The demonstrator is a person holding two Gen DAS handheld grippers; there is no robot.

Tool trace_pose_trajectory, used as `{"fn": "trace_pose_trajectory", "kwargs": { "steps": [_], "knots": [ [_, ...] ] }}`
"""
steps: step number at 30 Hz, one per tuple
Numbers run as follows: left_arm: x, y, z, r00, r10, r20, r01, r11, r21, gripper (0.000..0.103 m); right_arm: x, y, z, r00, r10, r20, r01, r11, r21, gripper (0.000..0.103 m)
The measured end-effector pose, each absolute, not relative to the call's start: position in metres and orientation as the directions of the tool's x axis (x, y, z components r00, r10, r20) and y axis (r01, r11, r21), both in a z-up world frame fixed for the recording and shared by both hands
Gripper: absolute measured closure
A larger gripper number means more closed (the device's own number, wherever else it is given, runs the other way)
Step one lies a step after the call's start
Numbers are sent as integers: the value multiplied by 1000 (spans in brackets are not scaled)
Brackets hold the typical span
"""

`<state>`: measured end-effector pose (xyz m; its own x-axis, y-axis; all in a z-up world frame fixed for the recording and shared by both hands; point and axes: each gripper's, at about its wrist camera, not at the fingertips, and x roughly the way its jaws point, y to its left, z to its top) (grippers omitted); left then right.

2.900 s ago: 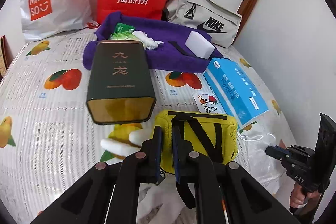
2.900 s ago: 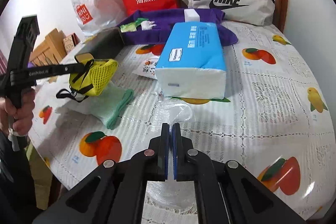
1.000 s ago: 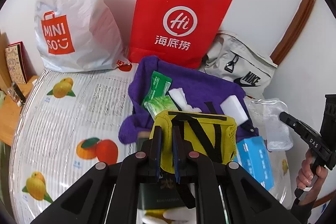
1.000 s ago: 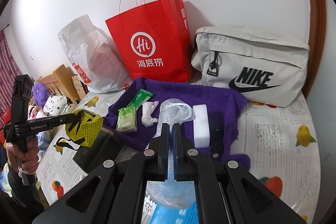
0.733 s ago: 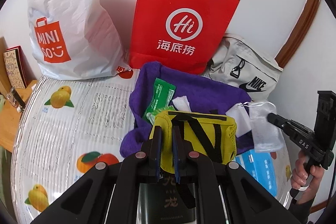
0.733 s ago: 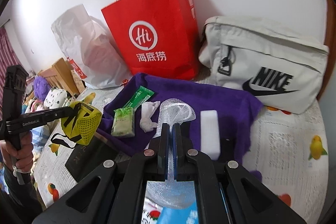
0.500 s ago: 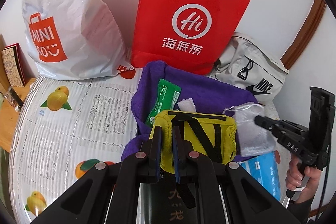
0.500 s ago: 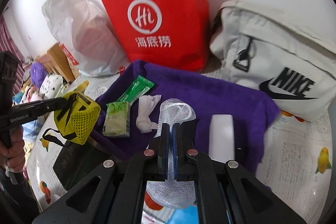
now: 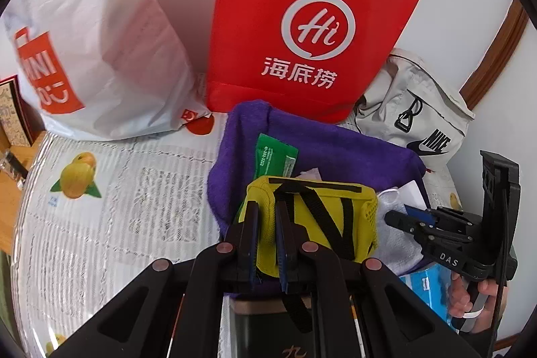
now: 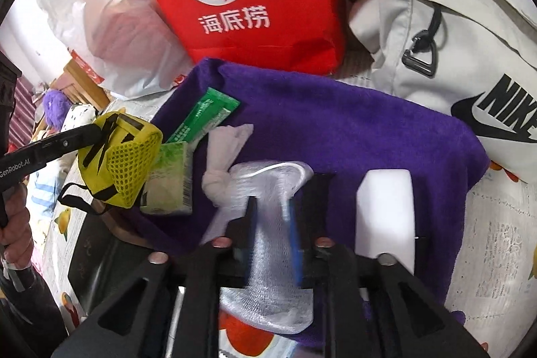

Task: Organize soft objects
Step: 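Carry the yellow pouch and white mesh bag over the purple towel with both tools, then open both tools to drop the pouch and mesh bag onto the towel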

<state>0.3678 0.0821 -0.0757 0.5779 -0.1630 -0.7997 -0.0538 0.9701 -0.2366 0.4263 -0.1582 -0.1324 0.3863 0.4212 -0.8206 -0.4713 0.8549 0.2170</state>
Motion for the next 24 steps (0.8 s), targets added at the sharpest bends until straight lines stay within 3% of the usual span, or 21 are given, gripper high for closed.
{"fn": "trace_pose_trajectory", "kwargs": {
  "steps": [2,20,23,24],
  "knots": [
    [374,78,-78,574,-166,-802,-45,971,-233,93,427,-163,-131,401,411,-819,-460,863,208,62],
    [420,56,-105,527,-127,-840,-37,984,-172,93,356,-213,-91,524,386,-760,-453,881,135,60],
    [421,55,-106,524,-128,-842,-37,984,-172,92,347,-221,-93,527,382,-759,-442,886,139,60],
    [421,54,-106,524,-130,-841,-31,985,-172,86,344,-224,-94,528,378,-760,-434,890,140,60]
  ]
}}
